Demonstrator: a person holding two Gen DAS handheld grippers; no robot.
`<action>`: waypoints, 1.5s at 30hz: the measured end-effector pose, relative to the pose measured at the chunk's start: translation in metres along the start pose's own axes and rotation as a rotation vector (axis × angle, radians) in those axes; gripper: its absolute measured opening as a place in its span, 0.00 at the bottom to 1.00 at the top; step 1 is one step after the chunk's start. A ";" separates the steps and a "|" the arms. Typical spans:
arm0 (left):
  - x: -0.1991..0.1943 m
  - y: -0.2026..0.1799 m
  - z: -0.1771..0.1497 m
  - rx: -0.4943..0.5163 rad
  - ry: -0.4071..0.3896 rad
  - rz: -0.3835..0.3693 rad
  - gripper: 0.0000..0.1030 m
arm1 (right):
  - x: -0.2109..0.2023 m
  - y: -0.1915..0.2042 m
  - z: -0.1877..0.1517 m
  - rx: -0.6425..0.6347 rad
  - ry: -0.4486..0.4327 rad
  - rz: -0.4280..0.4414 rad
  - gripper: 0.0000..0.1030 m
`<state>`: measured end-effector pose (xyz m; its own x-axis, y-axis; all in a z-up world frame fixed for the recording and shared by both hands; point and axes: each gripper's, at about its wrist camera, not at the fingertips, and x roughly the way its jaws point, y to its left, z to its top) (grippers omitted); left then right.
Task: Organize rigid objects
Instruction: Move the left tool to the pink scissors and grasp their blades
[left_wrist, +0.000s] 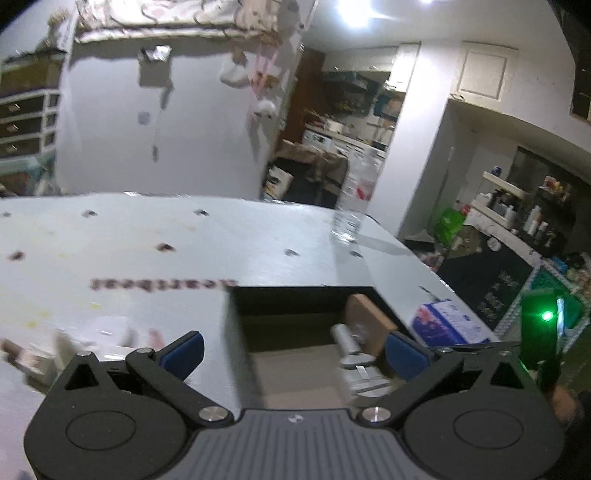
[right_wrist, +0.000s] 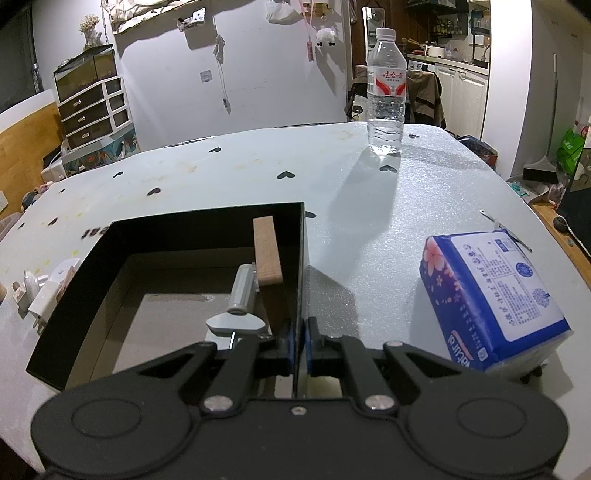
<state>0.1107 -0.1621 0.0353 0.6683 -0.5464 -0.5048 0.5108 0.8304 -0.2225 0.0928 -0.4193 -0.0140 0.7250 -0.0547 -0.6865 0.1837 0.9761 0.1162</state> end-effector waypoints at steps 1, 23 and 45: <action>-0.005 0.006 -0.001 0.002 -0.009 0.016 1.00 | 0.000 0.000 0.000 0.000 0.000 0.000 0.06; -0.011 0.101 -0.049 -0.072 0.020 0.280 1.00 | 0.000 0.001 0.000 0.000 0.000 -0.001 0.06; 0.056 0.097 -0.050 -0.263 0.098 0.096 0.64 | 0.000 0.000 0.002 -0.005 0.002 -0.005 0.06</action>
<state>0.1705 -0.1061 -0.0563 0.6450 -0.4616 -0.6090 0.2815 0.8844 -0.3723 0.0936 -0.4194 -0.0125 0.7225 -0.0587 -0.6888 0.1840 0.9768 0.1097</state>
